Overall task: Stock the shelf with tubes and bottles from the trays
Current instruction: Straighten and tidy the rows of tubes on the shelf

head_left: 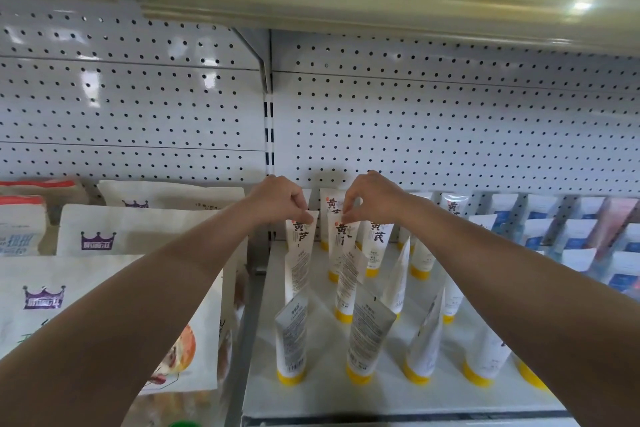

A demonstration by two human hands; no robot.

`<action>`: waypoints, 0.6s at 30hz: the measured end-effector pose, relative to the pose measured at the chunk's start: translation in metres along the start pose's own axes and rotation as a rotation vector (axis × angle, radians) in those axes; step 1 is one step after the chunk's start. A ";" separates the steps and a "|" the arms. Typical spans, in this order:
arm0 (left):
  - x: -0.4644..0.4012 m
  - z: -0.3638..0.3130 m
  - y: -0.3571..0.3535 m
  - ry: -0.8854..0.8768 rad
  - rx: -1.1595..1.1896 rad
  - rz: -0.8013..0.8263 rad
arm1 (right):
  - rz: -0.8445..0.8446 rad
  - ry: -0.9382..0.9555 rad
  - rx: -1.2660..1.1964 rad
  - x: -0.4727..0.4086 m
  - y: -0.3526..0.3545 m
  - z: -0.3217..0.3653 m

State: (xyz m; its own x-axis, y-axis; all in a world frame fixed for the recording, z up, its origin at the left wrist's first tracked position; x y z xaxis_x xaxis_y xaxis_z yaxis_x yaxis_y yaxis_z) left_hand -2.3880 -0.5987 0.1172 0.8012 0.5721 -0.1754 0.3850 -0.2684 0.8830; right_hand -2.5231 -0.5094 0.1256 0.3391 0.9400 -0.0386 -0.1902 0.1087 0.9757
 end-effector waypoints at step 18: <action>-0.001 0.003 0.005 -0.006 -0.059 -0.008 | -0.027 0.014 -0.093 -0.006 0.001 -0.001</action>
State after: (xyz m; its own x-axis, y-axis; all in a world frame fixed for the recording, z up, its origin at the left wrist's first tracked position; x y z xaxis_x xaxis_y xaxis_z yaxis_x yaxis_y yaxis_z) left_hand -2.3860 -0.6030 0.1202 0.8012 0.5690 -0.1851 0.3637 -0.2175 0.9057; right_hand -2.5264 -0.5149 0.1263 0.3324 0.9406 -0.0686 -0.2660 0.1633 0.9500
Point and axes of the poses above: each hand's wrist, its own x-axis away from the middle knuckle, its own y-axis out of the back of the hand, z = x × y, the point moved 10 cm from there along -x, towards the middle knuckle, and after that the axes turned 6 degrees about -y, right-handed, at the moved point
